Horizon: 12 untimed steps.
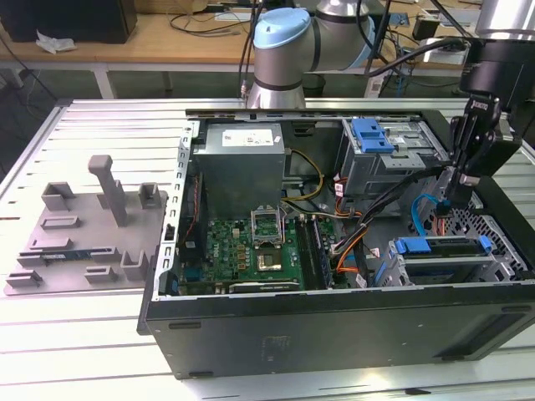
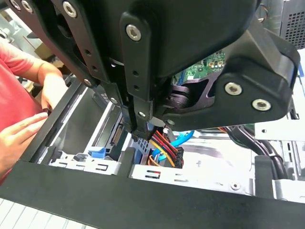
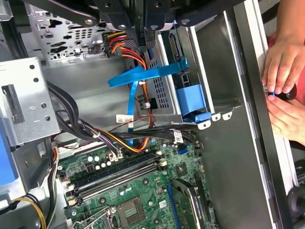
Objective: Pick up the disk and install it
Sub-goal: 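Insert the first disk wire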
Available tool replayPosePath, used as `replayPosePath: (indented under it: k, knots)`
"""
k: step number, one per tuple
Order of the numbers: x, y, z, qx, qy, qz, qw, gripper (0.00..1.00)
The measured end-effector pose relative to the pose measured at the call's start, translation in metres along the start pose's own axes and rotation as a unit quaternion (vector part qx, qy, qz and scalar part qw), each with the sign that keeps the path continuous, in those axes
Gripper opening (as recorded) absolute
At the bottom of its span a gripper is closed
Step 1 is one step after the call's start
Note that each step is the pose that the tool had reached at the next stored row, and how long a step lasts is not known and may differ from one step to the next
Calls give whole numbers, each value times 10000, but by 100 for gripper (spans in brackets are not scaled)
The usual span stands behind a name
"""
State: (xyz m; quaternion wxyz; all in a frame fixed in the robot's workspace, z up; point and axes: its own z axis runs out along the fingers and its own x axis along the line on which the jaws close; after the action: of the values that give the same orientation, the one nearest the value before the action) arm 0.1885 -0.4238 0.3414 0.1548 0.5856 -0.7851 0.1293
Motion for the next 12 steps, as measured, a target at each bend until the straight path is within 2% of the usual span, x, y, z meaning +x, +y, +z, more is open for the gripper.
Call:
replayPosePath:
  k: [7,12]
  knots:
    - [99,19,24,30,-132,13,9999,17]
    - [164,25,34,52,-193,19,9998,17]
